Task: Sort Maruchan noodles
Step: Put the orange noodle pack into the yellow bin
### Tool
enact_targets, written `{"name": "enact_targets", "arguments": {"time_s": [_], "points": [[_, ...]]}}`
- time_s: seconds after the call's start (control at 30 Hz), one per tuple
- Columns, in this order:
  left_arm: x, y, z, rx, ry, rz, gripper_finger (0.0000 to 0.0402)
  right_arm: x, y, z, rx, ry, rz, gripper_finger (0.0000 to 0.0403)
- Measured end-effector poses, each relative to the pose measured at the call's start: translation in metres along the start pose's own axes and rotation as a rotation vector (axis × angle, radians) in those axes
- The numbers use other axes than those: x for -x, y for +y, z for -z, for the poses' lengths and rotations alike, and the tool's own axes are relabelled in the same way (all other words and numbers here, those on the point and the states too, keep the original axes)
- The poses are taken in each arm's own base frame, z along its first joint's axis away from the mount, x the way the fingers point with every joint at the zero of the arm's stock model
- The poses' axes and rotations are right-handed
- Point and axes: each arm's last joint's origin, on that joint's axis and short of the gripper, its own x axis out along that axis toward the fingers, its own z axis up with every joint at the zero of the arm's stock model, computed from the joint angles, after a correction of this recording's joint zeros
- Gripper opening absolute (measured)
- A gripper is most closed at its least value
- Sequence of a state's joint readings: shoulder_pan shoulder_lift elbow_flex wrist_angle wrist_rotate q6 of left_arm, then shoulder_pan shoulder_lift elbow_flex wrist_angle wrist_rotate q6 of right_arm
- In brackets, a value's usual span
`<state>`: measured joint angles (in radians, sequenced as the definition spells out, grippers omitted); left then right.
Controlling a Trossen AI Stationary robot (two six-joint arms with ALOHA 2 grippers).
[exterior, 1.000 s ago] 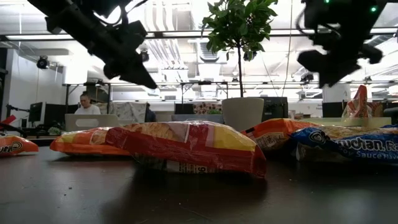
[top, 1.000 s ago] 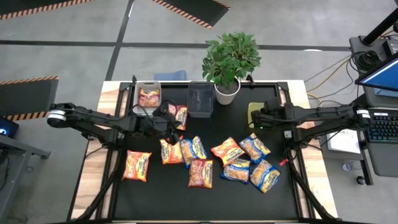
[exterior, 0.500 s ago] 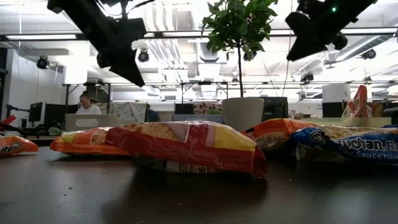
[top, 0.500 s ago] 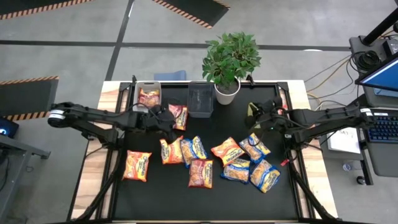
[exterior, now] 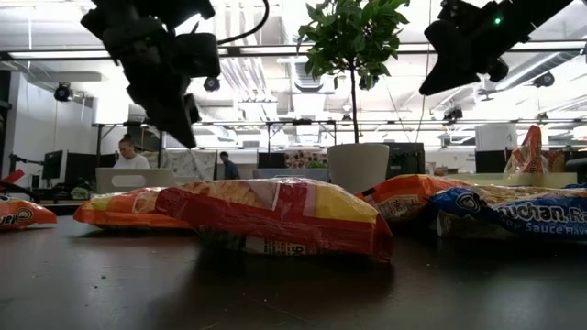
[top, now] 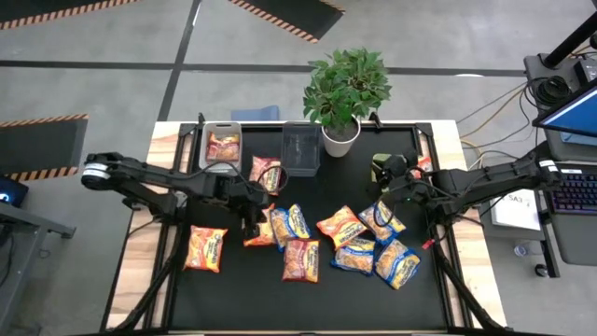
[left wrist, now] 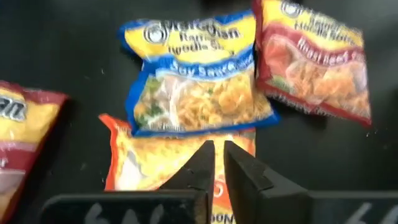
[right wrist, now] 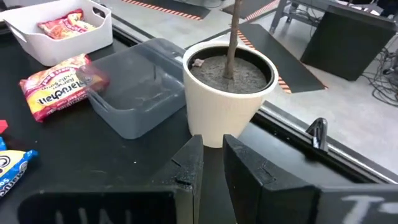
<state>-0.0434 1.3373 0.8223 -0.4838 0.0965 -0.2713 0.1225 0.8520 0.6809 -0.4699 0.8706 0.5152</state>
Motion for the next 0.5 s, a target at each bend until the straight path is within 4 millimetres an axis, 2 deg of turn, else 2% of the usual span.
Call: {"name": "enact_targets", "arguments": {"time_s": [0.27, 0.37, 0.5], "points": [[0.002, 0.004, 0.006, 0.022, 0.040, -0.103, 0.0144, -0.004, 0.001, 0.010, -0.003, 0.019, -0.036, 0.0052], [-0.002, 0.005, 0.012, -0.059, 0.053, -0.112, 0.0189, -0.005, 0.000, 0.015, 0.005, 0.029, -0.035, 0.0052], [-0.008, 0.008, 0.023, -0.109, 0.035, -0.103, 0.0218, -0.005, -0.001, 0.021, 0.014, 0.055, -0.074, 0.0052]]}}
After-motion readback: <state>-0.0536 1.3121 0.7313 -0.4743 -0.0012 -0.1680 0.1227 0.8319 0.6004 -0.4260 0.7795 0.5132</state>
